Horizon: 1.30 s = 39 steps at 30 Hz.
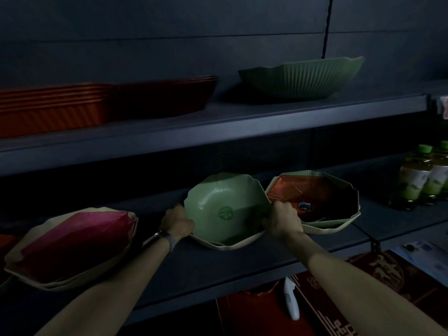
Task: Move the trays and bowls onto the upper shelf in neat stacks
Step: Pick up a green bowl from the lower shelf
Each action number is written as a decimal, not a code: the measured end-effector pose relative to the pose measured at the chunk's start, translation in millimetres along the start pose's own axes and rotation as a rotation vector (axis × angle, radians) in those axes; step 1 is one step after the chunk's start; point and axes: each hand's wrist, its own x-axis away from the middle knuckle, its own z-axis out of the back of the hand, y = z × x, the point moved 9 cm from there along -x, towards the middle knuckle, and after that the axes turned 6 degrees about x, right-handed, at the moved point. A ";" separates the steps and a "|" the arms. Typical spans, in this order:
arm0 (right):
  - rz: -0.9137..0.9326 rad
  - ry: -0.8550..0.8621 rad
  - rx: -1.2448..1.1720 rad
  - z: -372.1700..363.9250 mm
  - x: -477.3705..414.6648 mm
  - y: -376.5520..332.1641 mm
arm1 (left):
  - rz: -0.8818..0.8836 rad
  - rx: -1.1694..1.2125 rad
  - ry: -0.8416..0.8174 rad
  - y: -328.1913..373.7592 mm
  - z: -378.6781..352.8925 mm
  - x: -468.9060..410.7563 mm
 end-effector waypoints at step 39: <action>-0.048 -0.074 -0.611 62.8 56.7 15.8 | -0.087 0.771 -0.036 16.0 70.4 94.5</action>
